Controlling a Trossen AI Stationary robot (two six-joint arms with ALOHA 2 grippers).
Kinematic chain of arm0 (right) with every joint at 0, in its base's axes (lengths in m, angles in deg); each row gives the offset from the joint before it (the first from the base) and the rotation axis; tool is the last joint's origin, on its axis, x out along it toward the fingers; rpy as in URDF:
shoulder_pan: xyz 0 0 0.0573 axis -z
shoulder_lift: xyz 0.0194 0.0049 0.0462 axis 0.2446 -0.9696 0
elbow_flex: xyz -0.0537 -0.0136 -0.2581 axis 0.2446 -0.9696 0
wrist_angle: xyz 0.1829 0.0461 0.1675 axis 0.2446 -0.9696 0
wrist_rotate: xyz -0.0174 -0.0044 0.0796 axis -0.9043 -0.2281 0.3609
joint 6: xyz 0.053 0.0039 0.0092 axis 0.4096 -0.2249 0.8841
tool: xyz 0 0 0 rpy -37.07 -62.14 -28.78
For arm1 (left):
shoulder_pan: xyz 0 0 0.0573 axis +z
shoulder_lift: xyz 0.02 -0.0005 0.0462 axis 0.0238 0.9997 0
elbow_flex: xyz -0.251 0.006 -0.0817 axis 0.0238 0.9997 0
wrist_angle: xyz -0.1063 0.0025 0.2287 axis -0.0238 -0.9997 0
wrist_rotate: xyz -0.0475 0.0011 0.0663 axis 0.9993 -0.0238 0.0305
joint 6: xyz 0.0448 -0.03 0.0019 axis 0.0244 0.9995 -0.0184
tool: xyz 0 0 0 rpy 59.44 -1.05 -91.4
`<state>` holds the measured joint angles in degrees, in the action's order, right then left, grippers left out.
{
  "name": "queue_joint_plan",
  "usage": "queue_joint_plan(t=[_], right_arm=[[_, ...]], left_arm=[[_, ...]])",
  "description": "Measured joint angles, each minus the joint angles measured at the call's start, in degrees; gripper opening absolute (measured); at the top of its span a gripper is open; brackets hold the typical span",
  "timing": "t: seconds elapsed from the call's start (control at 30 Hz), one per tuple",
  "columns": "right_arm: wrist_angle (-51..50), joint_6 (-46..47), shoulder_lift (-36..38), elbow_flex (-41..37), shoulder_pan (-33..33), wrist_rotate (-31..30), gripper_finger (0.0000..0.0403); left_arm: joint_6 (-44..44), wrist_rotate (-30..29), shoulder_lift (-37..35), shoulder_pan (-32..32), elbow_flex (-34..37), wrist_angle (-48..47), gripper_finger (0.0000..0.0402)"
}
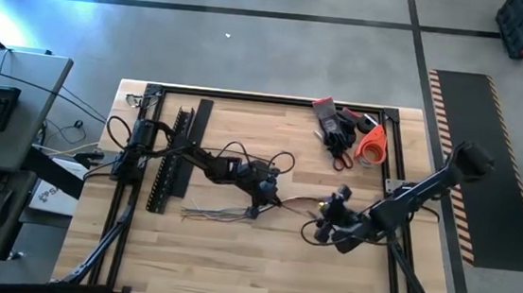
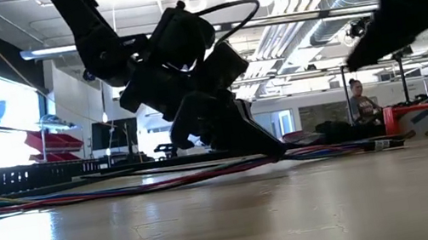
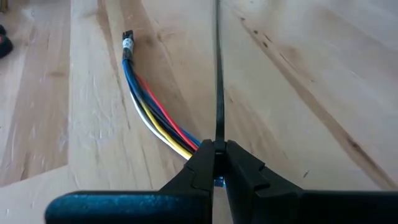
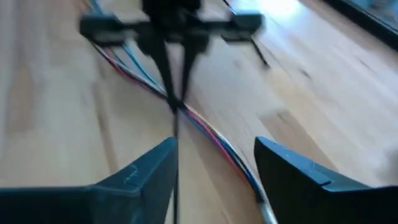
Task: Ziptie cables
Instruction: Wrap the cables together using the left black zip tie
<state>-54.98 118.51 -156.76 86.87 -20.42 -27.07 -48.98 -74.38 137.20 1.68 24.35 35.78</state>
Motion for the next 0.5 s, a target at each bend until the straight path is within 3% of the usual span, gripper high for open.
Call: queue_joint_plan(t=[0.2, 0.5], right_arm=[[26.5, -11.9, -9.2, -4.6, 5.7, 4.2, 0.0217], [38.9, -16.3, -22.8, -3.6, 11.0, 9.8, 0.0173]], left_arm=[[0.0, 0.0, 0.0, -0.2, 0.0, 0.0, 0.0003], [-0.1, 0.0, 0.0, -0.2, 0.0, 0.0, 0.0003]])
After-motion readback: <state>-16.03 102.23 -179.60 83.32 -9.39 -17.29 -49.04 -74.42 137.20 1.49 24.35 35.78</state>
